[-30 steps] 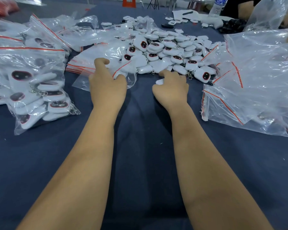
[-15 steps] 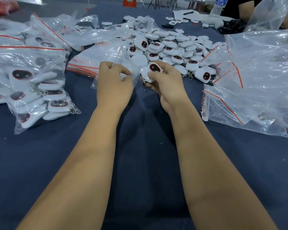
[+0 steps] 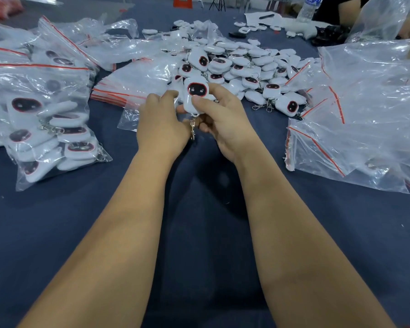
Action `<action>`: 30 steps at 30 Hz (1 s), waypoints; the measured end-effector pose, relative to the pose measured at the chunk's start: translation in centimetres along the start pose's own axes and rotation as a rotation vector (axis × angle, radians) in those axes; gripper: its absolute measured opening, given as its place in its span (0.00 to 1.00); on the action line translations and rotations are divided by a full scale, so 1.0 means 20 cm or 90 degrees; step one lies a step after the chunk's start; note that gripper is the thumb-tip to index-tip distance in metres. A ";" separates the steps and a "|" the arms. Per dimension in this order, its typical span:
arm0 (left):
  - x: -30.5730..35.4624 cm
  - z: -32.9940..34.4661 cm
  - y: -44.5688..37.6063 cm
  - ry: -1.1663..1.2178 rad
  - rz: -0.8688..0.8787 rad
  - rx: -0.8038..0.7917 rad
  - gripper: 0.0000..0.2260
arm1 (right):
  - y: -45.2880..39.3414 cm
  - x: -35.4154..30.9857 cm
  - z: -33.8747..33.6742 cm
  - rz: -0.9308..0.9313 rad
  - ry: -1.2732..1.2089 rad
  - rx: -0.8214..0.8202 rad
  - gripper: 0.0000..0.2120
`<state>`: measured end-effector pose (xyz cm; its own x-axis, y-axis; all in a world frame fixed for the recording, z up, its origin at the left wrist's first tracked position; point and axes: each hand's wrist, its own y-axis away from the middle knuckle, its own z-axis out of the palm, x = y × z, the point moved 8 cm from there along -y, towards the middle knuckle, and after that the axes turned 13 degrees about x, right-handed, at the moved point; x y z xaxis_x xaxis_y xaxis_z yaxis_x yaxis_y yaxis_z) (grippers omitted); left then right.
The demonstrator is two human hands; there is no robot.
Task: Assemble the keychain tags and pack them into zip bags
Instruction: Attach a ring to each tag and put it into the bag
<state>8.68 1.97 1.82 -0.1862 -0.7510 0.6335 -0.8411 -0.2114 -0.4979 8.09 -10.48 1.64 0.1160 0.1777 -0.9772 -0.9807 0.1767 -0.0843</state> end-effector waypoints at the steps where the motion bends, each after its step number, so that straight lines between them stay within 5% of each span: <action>1: 0.00 0.00 0.00 0.014 -0.006 0.002 0.21 | 0.00 0.00 -0.01 -0.007 0.012 0.008 0.10; 10: 0.03 -0.03 0.01 0.233 -0.088 0.042 0.05 | -0.03 0.04 -0.05 -0.019 0.118 0.063 0.14; 18: -0.02 0.00 0.01 0.439 -0.265 -0.018 0.12 | -0.03 0.05 -0.04 -0.004 0.146 0.061 0.12; 30: 0.00 0.03 0.03 0.443 -0.239 -0.073 0.06 | -0.01 0.04 -0.03 0.004 0.143 0.051 0.11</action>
<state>8.50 1.47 1.20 -0.1220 -0.0717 0.9899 -0.9505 -0.2786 -0.1373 8.26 -10.89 0.77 0.0625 -0.0394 -0.9973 -0.9647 0.2536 -0.0705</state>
